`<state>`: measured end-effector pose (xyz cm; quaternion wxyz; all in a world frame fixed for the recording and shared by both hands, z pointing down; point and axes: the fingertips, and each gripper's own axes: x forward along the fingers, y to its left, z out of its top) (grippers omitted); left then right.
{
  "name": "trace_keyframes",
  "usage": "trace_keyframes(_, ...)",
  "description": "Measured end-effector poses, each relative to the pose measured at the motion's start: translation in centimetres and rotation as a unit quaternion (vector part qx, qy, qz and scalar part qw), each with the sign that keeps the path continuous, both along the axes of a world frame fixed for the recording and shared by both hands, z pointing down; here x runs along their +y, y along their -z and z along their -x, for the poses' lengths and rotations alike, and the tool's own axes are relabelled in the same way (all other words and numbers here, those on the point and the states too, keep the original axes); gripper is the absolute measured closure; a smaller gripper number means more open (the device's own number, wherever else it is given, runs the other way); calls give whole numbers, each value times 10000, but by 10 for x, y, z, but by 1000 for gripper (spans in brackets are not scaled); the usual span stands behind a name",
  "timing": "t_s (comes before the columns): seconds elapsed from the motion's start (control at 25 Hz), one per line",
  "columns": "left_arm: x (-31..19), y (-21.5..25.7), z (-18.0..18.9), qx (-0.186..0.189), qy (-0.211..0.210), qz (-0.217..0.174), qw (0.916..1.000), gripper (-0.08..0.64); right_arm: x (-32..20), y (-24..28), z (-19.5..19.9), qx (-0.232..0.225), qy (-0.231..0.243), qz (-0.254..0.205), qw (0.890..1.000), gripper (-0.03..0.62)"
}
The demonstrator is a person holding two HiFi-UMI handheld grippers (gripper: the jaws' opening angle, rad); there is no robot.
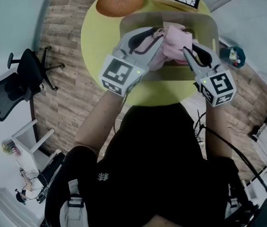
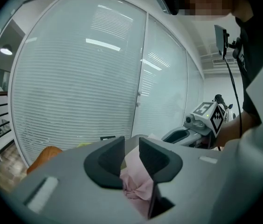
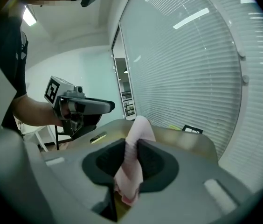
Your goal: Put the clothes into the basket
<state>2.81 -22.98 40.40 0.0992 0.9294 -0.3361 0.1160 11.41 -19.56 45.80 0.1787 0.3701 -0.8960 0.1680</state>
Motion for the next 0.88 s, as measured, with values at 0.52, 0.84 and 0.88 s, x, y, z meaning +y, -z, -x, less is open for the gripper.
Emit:
trace_keyframes(0.52, -4, 15, 37, 116, 362, -155, 9992, 456, -19, 19, 7, 19, -301, -466, 9985, 447)
trace_keyframes(0.84, 2, 35, 62, 256, 561, -292, 9977, 456, -18, 42, 17, 136, -471, -848, 9952, 439)
trace_keyframes(0.88, 3, 39, 63, 286, 577, -320, 9974, 456, -17, 47, 16, 132, -511, -906, 9945, 439)
